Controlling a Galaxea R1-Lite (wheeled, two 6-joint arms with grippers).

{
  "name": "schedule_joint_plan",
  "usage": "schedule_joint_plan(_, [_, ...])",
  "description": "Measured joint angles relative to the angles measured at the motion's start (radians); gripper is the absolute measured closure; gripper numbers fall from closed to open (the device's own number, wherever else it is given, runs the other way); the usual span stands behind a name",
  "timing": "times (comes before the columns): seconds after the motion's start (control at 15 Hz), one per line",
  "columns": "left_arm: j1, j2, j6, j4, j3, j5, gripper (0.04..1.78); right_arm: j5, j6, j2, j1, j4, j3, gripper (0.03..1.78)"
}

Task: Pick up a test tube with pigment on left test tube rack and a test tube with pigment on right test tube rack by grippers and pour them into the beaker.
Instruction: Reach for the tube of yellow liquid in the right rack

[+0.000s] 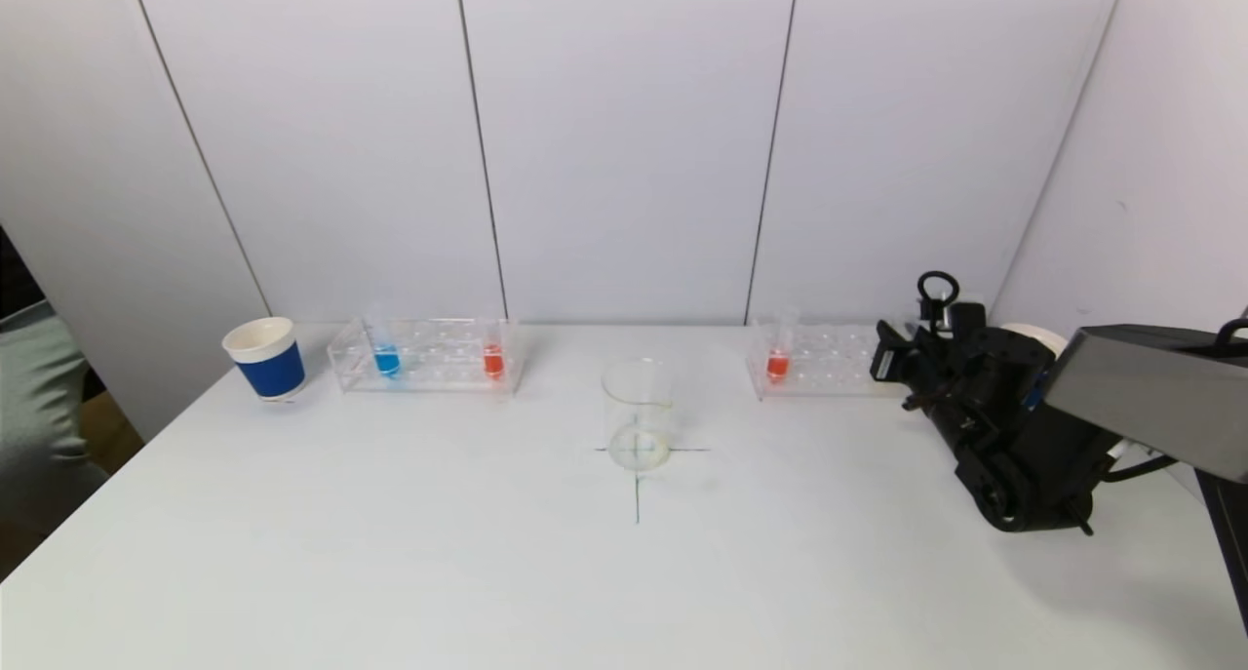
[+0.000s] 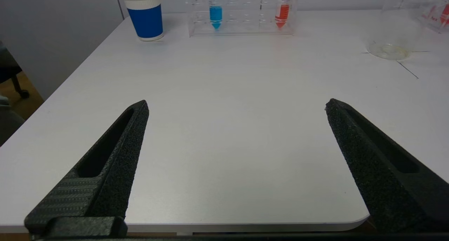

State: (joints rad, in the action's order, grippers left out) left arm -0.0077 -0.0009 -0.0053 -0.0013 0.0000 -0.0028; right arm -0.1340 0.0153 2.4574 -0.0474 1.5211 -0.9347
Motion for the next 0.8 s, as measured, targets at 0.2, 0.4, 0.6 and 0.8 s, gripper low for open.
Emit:
schedule_joint_plan(0.2, [0.000, 0.000, 0.000, 0.000, 0.000, 0.000, 0.06, 0.000, 0.000, 0.000, 0.001, 0.000, -0.001, 1.31])
schedule_joint_plan(0.4, [0.000, 0.000, 0.000, 0.000, 0.000, 0.000, 0.06, 0.000, 0.000, 0.000, 0.001, 0.000, -0.001, 1.31])
schedule_joint_plan(0.6, [0.000, 0.000, 0.000, 0.000, 0.000, 0.000, 0.06, 0.000, 0.000, 0.000, 0.001, 0.000, -0.001, 1.31])
schedule_joint_plan(0.8, [0.000, 0.000, 0.000, 0.000, 0.000, 0.000, 0.06, 0.000, 0.000, -0.006, 0.002, 0.000, 0.003, 1.31])
